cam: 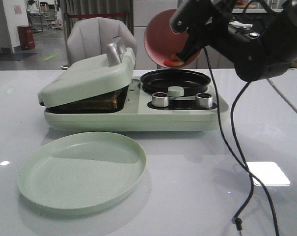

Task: Make breakfast with bread and shrimp
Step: 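Tilt the pink bowl with the right gripper to pour shrimp into the pan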

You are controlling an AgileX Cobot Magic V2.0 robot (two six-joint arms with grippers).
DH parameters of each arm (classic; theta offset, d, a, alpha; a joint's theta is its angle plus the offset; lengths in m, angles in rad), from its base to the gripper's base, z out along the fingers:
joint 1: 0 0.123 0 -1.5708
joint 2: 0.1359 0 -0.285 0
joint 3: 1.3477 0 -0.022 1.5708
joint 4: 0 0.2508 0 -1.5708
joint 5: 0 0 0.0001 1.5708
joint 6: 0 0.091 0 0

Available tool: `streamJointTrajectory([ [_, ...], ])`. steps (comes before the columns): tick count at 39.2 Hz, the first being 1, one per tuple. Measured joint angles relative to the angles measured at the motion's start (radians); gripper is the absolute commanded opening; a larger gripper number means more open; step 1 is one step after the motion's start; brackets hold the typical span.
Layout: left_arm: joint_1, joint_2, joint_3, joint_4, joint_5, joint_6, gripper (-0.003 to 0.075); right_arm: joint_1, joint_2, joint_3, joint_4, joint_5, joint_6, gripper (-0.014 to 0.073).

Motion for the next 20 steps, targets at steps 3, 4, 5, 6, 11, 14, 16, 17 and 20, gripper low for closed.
streamJointTrajectory([
  [3, 0.0, 0.0, 0.0, 0.0, 0.0, 0.0, 0.0313, 0.0, 0.0, -0.002, -0.011, 0.0, -0.046, 0.0119],
  [4, 0.0, 0.0, 0.0, 0.0, 0.0, 0.0, 0.0313, 0.0, 0.0, -0.002, -0.022, 0.0, -0.064, 0.0119],
  [5, 0.0, 0.0, 0.0, 0.0, 0.0, 0.0, 0.0313, 0.0, 0.0, -0.002, -0.031, 0.0, -0.093, 0.0119],
  [6, 0.0, 0.0, 0.0, 0.0, 0.0, 0.0, 0.0313, 0.0, 0.0, -0.002, -0.046, 0.0, -0.122, 0.0119],
  [11, 0.0, 0.0, 0.0, 0.0, 0.0, 0.0, 0.0313, 0.0, 0.0, -0.002, -0.077, 0.0, -0.192, 0.0119],
  [14, 0.0, 0.0, 0.0, 0.0, 0.0, 0.0, 0.0313, 0.0, 0.0, -0.002, -0.065, 0.0, -0.161, 0.0119],
  [16, 0.0, 0.0, 0.0, 0.0, 0.0, 0.0, 0.0313, 0.0, 0.0, -0.004, -0.038, 0.0, -0.081, 0.0119],
  [17, 0.0, 0.0, 0.0, 0.0, 0.0, 0.0, 0.0313, 0.0, 0.0, -0.004, -0.019, 0.0, -0.039, 0.0119],
  [20, 0.0, 0.0, 0.0, 0.0, 0.0, 0.0, 0.0313, 0.0, 0.0, -0.004, 0.037, 0.0, 0.161, 0.0119],
])
